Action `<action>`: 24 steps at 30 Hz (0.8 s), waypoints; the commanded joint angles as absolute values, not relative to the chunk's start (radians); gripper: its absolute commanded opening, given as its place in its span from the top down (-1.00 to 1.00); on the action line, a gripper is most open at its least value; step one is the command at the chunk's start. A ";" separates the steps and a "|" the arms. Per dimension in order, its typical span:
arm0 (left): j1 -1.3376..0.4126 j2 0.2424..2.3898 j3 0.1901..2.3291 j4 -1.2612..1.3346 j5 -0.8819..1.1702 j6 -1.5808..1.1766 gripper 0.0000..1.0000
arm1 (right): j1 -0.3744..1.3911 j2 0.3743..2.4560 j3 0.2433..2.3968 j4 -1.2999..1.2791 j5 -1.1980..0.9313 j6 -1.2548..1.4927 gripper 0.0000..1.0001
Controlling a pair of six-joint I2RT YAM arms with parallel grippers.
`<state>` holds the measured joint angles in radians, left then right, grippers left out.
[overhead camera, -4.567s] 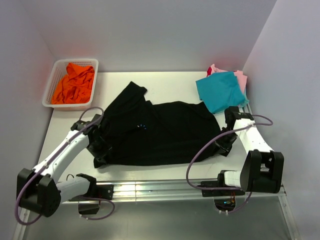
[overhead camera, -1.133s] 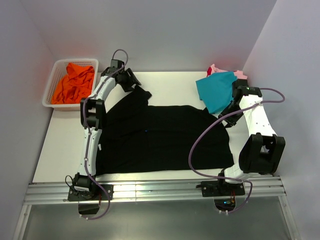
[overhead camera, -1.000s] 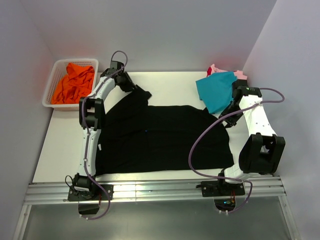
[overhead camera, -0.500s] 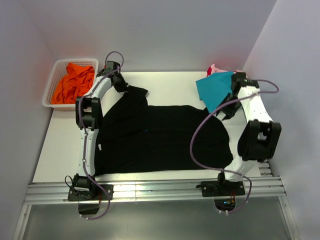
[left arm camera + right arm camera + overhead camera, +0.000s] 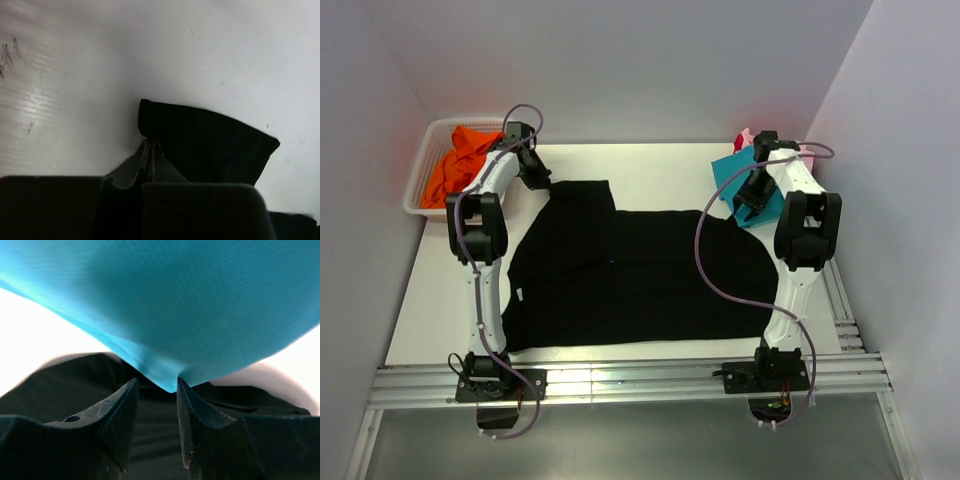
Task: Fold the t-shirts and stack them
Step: Grap the side of the flattened tshirt furthest away from the robot with both arms
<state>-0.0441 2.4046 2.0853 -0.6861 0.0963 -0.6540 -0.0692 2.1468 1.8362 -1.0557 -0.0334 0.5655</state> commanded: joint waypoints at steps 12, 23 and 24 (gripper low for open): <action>-0.055 2.232 1.956 -0.741 0.049 -0.566 1.00 | -0.041 1.947 1.459 -0.897 0.025 0.522 0.12; -0.055 2.211 1.954 -0.775 0.028 -0.549 1.00 | -0.045 1.999 1.523 -0.882 0.005 0.520 0.13; -0.055 2.207 1.944 -0.772 0.026 -0.546 1.00 | -0.046 2.015 1.545 -0.894 0.005 0.519 0.13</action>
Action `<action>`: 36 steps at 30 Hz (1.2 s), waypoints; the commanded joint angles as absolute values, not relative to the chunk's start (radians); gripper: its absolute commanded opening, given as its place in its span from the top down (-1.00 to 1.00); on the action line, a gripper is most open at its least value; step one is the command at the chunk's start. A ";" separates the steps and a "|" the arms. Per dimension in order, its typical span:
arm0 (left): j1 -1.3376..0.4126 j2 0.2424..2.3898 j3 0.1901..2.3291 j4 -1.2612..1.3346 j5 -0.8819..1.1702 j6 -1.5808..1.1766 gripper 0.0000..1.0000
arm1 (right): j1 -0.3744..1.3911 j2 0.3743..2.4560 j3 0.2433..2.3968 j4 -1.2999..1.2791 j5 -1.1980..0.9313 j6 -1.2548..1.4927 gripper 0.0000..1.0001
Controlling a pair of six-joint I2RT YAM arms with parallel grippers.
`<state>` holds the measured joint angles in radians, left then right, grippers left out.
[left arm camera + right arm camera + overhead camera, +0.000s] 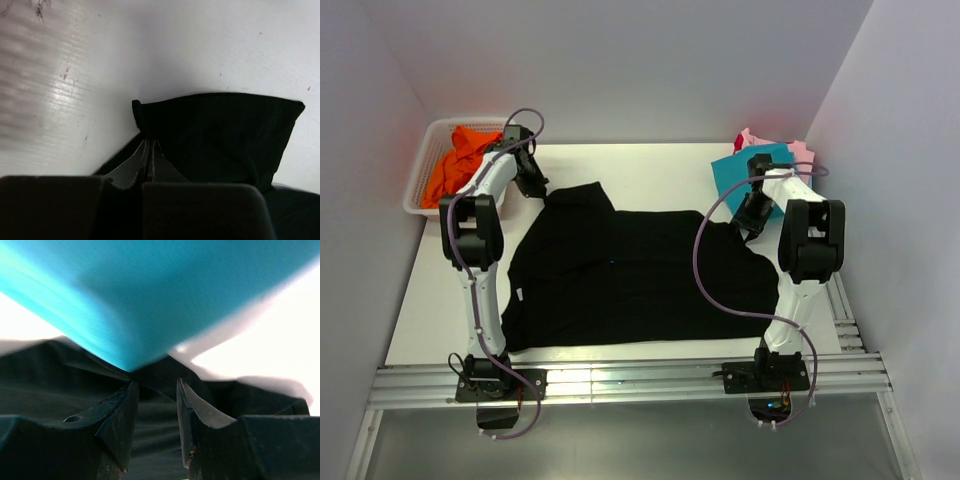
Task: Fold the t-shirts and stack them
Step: Grap the side of the flattened tshirt furthest away from the robot with both arms
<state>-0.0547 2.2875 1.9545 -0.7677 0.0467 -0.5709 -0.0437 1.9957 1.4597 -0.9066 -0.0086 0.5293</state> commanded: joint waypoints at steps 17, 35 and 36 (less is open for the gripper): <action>-0.038 2.129 1.827 -0.761 0.005 -0.529 1.00 | -0.049 2.143 1.657 -0.931 0.023 0.483 0.14; -0.032 2.106 1.763 -0.723 0.005 -0.561 1.00 | -0.022 1.997 1.621 -0.999 0.005 0.494 0.15; -0.032 2.103 1.761 -0.723 0.005 -0.561 1.00 | -0.020 1.991 1.617 -0.997 0.005 0.494 0.15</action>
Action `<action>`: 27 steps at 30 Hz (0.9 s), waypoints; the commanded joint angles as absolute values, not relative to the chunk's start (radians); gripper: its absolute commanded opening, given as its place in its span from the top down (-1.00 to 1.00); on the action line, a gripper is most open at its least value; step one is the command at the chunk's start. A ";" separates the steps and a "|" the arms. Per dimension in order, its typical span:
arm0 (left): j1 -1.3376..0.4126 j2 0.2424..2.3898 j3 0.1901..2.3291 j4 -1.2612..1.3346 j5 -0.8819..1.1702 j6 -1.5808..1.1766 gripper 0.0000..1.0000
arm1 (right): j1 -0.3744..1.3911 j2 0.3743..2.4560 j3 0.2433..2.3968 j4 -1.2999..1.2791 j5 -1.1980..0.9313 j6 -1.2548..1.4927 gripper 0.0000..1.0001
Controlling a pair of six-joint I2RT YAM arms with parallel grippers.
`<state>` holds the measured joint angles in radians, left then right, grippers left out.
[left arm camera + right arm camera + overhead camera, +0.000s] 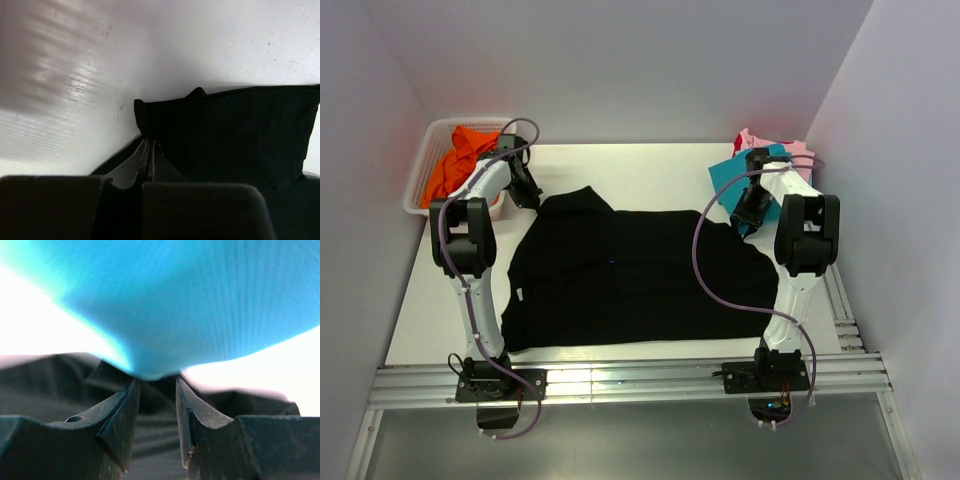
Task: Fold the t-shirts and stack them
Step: Grap the side of the flattened tshirt furthest away from the robot with both arms
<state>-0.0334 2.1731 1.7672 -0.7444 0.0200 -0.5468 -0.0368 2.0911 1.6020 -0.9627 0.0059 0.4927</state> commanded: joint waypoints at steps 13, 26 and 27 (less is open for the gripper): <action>-0.032 2.059 1.701 -0.712 0.005 -0.568 1.00 | -0.015 1.982 1.514 -0.960 0.005 0.482 0.16; -0.031 2.020 1.643 -0.706 -0.037 -0.569 1.00 | -0.025 2.094 1.632 -0.992 0.029 0.474 0.19; -0.031 2.013 1.641 -0.706 -0.038 -0.569 1.00 | -0.028 2.098 1.638 -0.991 0.028 0.474 0.20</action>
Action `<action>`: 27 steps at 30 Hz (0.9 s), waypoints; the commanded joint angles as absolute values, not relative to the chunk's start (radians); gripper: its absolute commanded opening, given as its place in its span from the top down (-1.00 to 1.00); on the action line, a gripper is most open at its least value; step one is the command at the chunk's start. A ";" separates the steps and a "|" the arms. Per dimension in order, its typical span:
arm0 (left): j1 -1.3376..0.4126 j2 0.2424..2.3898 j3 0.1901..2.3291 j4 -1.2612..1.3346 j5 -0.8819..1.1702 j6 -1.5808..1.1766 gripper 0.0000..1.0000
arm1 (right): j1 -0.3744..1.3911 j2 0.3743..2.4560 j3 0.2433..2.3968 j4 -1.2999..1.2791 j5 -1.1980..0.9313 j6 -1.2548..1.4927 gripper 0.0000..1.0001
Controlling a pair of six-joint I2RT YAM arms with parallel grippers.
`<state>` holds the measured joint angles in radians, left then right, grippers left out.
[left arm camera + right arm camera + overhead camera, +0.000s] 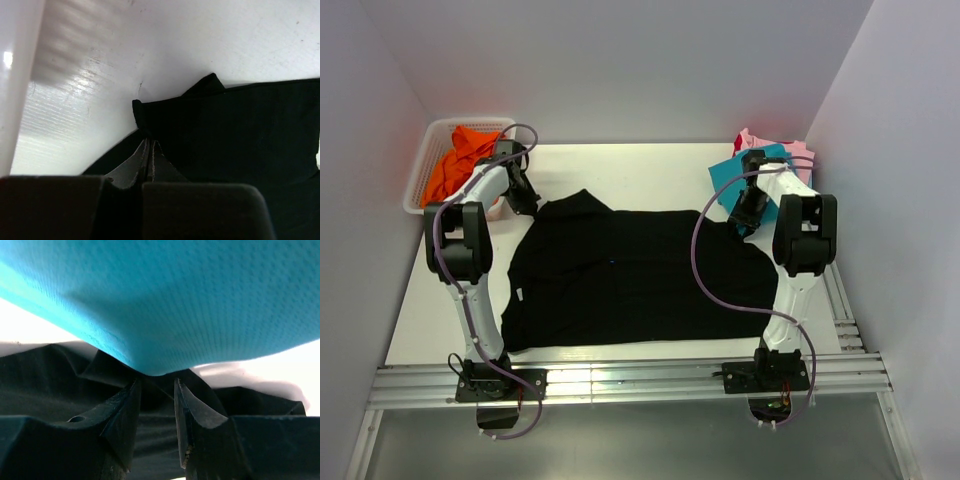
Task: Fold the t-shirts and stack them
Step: Grap the side of the flattened tshirt furthest away from the robot with both arms
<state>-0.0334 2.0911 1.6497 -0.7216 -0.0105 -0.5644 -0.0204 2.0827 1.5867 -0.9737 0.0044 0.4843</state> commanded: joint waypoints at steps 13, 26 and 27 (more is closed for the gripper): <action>-0.021 1.990 1.600 -0.701 -0.046 -0.563 1.00 | -0.040 2.111 1.594 -0.960 0.005 0.476 0.59; -0.011 1.947 1.687 -0.745 -0.041 -0.566 1.00 | -0.054 2.079 1.695 -0.985 -0.070 0.485 1.00; -0.011 1.942 1.701 -0.752 -0.034 -0.574 0.99 | -0.054 2.068 1.715 -0.992 -0.077 0.489 1.00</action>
<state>-0.0162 2.0373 1.6196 -0.7422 -0.0277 -0.5652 -0.0467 2.1174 1.6238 -0.9794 -0.0498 0.4786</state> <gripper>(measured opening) 0.013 0.007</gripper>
